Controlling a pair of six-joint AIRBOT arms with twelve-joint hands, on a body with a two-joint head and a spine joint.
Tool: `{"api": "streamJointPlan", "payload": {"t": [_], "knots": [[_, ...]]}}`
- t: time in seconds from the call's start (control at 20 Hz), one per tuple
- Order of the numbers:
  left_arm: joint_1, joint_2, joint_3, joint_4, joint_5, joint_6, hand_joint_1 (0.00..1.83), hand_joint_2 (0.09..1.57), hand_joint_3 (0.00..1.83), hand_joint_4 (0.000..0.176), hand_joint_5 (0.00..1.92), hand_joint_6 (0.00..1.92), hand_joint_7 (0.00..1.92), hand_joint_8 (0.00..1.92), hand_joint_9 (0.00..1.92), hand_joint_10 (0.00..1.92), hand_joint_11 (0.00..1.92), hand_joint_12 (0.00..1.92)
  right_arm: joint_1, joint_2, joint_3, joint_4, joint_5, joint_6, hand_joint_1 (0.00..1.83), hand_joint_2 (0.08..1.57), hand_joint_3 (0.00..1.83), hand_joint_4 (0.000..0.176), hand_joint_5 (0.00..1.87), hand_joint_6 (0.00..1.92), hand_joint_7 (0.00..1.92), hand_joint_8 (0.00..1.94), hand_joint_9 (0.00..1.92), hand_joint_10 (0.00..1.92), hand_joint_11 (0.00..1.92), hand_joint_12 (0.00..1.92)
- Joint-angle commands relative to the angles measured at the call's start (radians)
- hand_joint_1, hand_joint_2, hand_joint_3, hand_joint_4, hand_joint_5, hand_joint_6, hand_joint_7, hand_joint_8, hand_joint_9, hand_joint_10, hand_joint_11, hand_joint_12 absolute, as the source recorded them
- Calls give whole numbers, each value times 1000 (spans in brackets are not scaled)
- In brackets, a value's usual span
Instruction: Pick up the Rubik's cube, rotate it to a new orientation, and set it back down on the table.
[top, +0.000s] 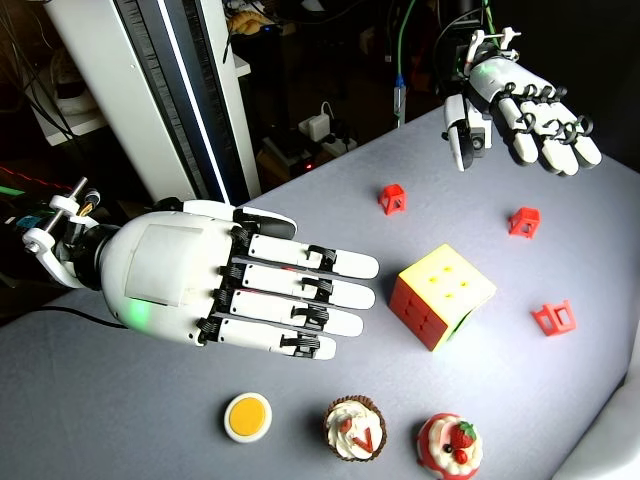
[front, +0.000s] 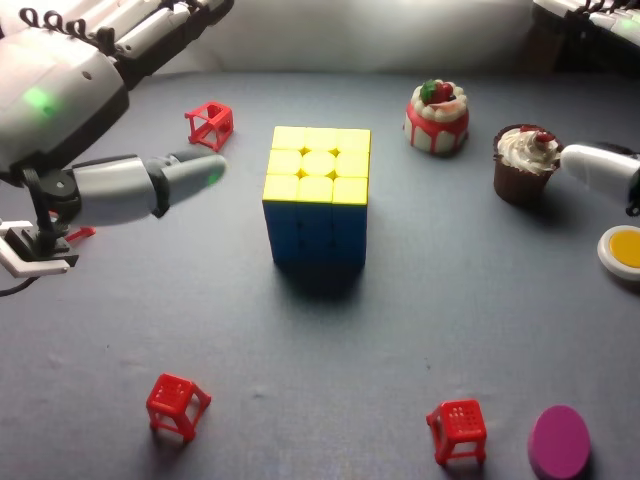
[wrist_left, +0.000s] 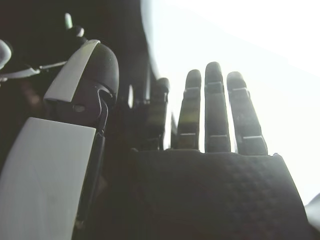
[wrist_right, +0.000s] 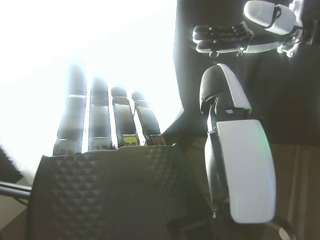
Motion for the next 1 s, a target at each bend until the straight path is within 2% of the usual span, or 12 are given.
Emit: {"api": "streamJointPlan", "payload": {"t": [0.0, 0.05, 0.1, 0.15, 0.35, 0.45, 0.55, 0.6, 0.7, 0.8, 0.9, 0.95], "knots": [[-17, -8, 6, -7, -91, -4, 473, 1059, 7, 69, 0, 0, 0, 0, 0, 0, 0, 0, 13, 2, 2, 15, 115, 6, 544, 1291, 26, 0, 0, 0, 0, 0, 0, 0, 0, 0], [-27, -11, 8, -3, -69, -4, 509, 1024, 0, 47, 0, 0, 0, 0, 0, 0, 0, 0, 10, 1, 2, 18, 112, 6, 550, 1290, 21, 0, 0, 0, 0, 0, 0, 0, 0, 0], [-38, -15, 12, -3, -43, -4, 540, 1004, 0, 38, 0, 0, 0, 0, 0, 0, 0, 0, 7, 1, 2, 22, 110, 6, 549, 1286, 17, 0, 0, 0, 0, 0, 0, 0, 0, 0], [-48, -19, 17, -3, -22, -6, 536, 980, 0, 50, 0, 0, 0, 0, 0, 0, 0, 0, 5, 1, 2, 26, 110, 6, 549, 1287, 17, 0, 0, 0, 0, 0, 0, 0, 0, 0], [-104, -54, 60, 10, 86, -40, 508, 956, 0, 42, 0, 0, 0, 0, 0, 0, 0, 0, -6, 1, 2, 40, 108, 6, 571, 1285, 12, 0, 0, 0, 0, 0, 0, 0, 0, 0], [-146, -84, 79, 17, 157, -40, 568, 885, 0, 65, 0, 0, 0, 0, 0, 0, 0, 0, -14, 0, 2, 51, 107, 6, 596, 1302, 15, 0, 0, 0, 0, 0, 0, 0, 0, 0], [-173, -110, 100, 18, 219, -40, 587, 825, 0, 42, 0, 0, 0, 0, 0, 0, 0, 0, -19, -3, 5, 62, 107, 6, 608, 1314, 13, 0, 0, 0, 0, 0, 0, 0, 0, 0], [-187, -121, 109, 24, 250, -40, 606, 826, 0, 17, 0, 0, 0, 0, 0, 0, 0, 0, -23, -5, 7, 67, 107, 6, 602, 1308, 9, 0, 0, 0, 0, 0, 0, 0, 0, 0], [-220, -142, 128, 55, 320, -50, 642, 785, 0, 30, 0, 0, 0, 0, 0, 0, 0, 0, -29, -6, 8, 75, 107, 6, 630, 1311, 7, 0, 0, 0, 0, 0, 0, 0, 0, 0], [-254, -157, 144, 88, 388, -56, 628, 777, 0, 77, 0, 0, 0, 0, 0, 0, 0, 0, -33, -8, 8, 82, 107, 6, 612, 1314, 6, 0, 0, 0, 0, 0, 0, 0, 0, 0], [-284, -169, 165, 141, 453, -82, 704, 749, 0, 55, 0, 0, 0, 0, 0, 0, 0, 0, -36, -13, 10, 85, 104, 6, 609, 1322, 7, 0, 0, 0, 0, 0, 0, 0, 0, 0], [-300, -175, 175, 172, 485, -89, 730, 781, 0, 55, 0, 0, 0, 0, 0, 0, 0, 0, -38, -17, 13, 86, 104, 6, 630, 1319, 4, 0, 0, 0, 0, 0, 0, 0, 0, 0]]}}
